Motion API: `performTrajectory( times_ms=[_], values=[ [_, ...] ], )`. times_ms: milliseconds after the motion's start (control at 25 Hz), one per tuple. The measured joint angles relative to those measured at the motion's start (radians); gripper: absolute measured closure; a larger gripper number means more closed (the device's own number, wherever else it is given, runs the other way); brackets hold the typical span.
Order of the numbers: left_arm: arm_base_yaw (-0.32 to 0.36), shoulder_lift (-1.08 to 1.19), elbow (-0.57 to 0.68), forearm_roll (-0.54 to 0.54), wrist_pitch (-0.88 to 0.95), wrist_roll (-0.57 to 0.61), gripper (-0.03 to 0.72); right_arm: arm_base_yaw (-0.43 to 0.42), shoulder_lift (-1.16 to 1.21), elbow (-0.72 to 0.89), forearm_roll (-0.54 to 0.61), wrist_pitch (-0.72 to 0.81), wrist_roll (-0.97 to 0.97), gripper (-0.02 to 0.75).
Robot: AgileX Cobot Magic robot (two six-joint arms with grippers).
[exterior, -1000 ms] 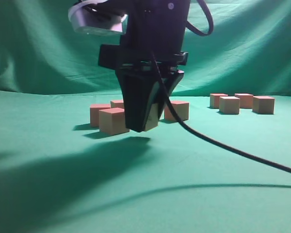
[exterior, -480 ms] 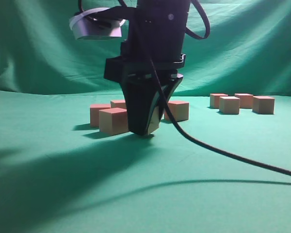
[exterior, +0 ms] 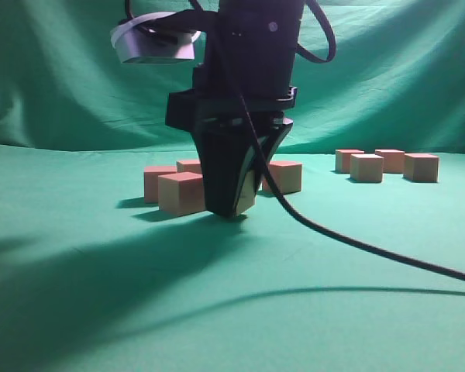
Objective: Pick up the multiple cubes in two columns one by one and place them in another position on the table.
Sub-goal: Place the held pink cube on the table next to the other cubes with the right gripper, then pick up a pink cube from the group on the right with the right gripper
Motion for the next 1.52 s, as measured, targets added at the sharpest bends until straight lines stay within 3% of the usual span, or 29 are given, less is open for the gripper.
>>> performTrajectory(
  times_ms=[400,600,680,920,1080,1160,1360,1520],
  values=[
    [0.0,0.0,0.0,0.0,0.0,0.0,0.688,0.0,0.02,-0.002,0.0,-0.003,0.0,0.468],
    [0.0,0.0,0.0,0.0,0.0,0.0,0.688,-0.002,0.028,-0.045,-0.002,0.04,0.001,0.152],
    [0.0,0.0,0.0,0.0,0.0,0.0,0.688,-0.002,0.031,-0.109,-0.002,0.109,0.011,0.082],
    [0.0,0.0,0.0,0.0,0.0,0.0,0.688,-0.002,0.031,-0.385,-0.016,0.397,0.044,0.093],
    [0.0,0.0,0.0,0.0,0.0,0.0,0.688,-0.01,0.018,-0.507,-0.085,0.437,0.105,0.093],
    [0.0,0.0,0.0,0.0,0.0,0.0,0.688,-0.034,-0.012,-0.518,-0.117,0.447,0.144,0.156],
    [0.0,0.0,0.0,0.0,0.0,0.0,0.688,-0.199,-0.049,-0.525,-0.161,0.454,0.306,0.148],
    [0.0,0.0,0.0,0.0,0.0,0.0,0.688,-0.351,-0.031,-0.525,-0.121,0.458,0.397,0.148]
  ],
)
